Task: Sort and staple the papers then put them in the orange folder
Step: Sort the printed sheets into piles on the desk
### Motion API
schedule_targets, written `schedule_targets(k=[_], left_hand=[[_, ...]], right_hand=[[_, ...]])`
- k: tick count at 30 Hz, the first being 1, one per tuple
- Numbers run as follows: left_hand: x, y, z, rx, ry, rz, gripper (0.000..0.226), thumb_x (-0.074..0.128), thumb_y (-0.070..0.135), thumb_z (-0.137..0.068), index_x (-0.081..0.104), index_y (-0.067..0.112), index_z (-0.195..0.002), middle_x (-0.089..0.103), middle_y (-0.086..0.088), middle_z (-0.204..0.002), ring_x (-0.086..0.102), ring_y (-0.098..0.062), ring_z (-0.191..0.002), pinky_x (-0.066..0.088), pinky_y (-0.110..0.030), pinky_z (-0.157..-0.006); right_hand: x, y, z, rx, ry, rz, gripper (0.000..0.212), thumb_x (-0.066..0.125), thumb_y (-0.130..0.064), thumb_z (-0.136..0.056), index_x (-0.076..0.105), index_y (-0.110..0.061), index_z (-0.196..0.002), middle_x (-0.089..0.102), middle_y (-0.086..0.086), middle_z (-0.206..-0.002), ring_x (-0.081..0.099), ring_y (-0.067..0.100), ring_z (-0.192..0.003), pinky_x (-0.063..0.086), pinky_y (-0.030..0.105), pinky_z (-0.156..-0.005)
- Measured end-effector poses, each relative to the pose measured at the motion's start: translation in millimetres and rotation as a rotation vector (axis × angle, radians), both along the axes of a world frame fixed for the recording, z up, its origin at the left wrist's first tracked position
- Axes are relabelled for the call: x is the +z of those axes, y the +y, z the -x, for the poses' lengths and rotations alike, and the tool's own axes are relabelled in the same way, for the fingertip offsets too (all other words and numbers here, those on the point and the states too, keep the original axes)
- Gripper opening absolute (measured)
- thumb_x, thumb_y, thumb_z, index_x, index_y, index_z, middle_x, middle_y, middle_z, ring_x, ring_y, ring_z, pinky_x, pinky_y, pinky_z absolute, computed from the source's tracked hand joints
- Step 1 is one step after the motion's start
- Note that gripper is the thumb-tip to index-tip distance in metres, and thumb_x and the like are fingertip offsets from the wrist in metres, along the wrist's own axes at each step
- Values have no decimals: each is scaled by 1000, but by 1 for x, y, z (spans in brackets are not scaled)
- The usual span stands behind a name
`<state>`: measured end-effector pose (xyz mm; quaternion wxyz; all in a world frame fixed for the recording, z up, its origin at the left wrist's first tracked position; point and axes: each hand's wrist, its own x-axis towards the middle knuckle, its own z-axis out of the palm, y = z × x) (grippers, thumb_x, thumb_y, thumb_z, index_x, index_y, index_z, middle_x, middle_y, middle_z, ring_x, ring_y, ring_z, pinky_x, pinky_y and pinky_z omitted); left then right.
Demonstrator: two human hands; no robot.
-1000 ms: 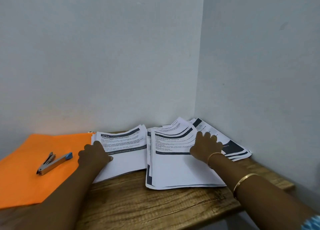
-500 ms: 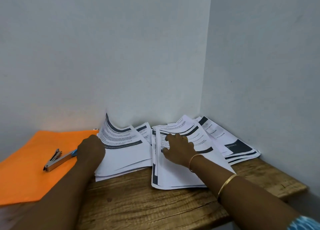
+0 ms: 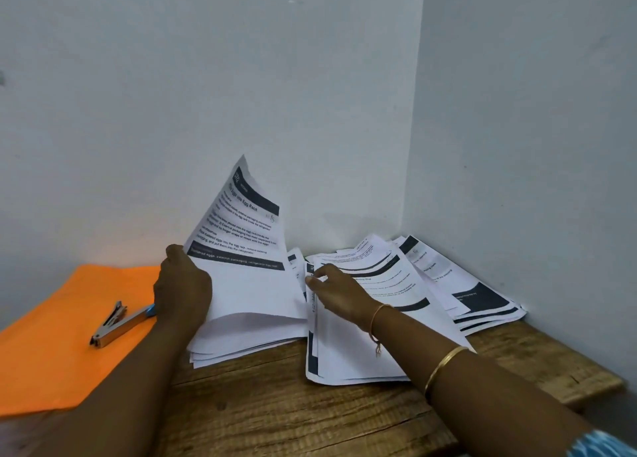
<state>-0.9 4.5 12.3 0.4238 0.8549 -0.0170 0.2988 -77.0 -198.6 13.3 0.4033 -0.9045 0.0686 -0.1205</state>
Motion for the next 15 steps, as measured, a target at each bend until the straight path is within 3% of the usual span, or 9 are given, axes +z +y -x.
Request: schedule_targets(k=[4,7,11,15], left_hand=[[5,0,2,-22,60,86,22,41,-3,-91,43,-5,-113,54,-29,-117,53,-45,-100,41,-43,-71],[9,4,2,-15,88,116,27,40,-3,-92,42,-6,-118,53,-29,-120,52,-47,-104,42,-47,-77],[17,11,-5,-11,151,182,31,40,-2,-90,43,-7,-120,52,-29,-120,51,-47,-104,41,-42,-73],[28,23,-16,-1,168,233,31,40,2,-84,50,-5,-112,58,-29,-105,57,-48,-88,51,-49,-72]], right_hand=[[8,3,-3,-24,11,-445,38,40,-45,-98,45,-16,-121,51,1,-93,48,18,-90,43,30,-80],[14,4,-2,-18,41,-560,50,44,-49,-95,37,-17,-134,49,3,-102,50,19,-94,44,29,-80],[21,5,0,12,88,-679,58,49,-51,-93,34,-18,-138,46,8,-130,51,26,-107,47,33,-84],[24,8,0,70,126,-742,58,45,-55,-93,33,-19,-138,43,10,-130,48,33,-120,46,43,-94]])
